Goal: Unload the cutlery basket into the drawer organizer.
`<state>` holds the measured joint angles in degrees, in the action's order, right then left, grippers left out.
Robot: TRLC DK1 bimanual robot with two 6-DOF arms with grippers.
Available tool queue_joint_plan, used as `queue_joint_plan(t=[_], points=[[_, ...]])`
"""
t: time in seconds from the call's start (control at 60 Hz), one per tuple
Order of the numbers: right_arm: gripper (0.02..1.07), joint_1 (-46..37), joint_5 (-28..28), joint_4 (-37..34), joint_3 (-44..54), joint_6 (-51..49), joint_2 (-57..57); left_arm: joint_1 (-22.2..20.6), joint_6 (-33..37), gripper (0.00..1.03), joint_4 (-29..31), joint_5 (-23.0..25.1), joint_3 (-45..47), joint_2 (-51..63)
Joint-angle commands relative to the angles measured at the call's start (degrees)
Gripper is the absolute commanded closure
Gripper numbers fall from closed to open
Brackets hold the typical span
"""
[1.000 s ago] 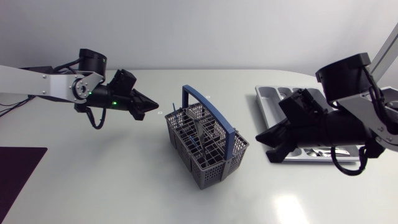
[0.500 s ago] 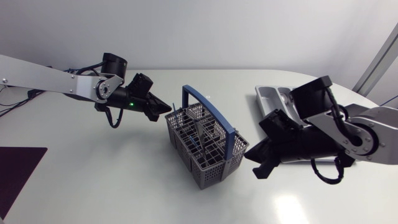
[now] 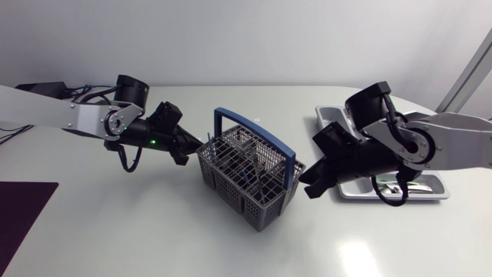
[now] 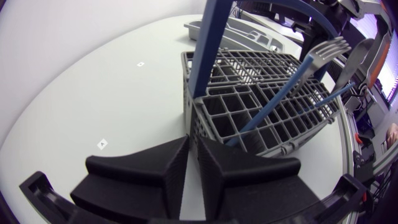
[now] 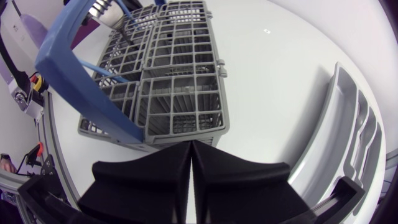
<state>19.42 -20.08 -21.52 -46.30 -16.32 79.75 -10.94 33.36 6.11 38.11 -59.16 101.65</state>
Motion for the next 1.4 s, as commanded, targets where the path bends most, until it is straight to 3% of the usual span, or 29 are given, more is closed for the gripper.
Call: queue_joint_plan(t=[0.0,0.483,0.683,0.85,1.217,1.383], points=[[1.01,-0.3,-1.2,3.2,-4.5,-0.3,2.7,-1.9,2.1,0.89,1.4,2.7,4.0,-4.3],[1.01,-1.2,-1.8,4.7,-20.5,0.4,17.4,-3.8,3.2,0.89,2.9,2.0,14.6,-14.3],[1.01,-1.5,-1.5,5.0,-20.3,-0.1,18.1,-3.9,3.1,0.89,3.0,-0.1,14.9,-15.9],[1.01,-3.8,-1.5,6.8,-15.8,-1.1,13.2,-2.5,3.1,0.89,3.0,-2.0,15.0,-18.8],[0.97,-6.1,-0.9,7.6,0.1,-4.6,-9.6,-1.5,2.8,0.89,3.6,-2.6,13.6,-20.3],[0.76,-4.3,-0.9,7.8,6.4,-6.4,-17.9,-1.4,2.4,0.88,3.6,-2.7,13.9,-22.3]])
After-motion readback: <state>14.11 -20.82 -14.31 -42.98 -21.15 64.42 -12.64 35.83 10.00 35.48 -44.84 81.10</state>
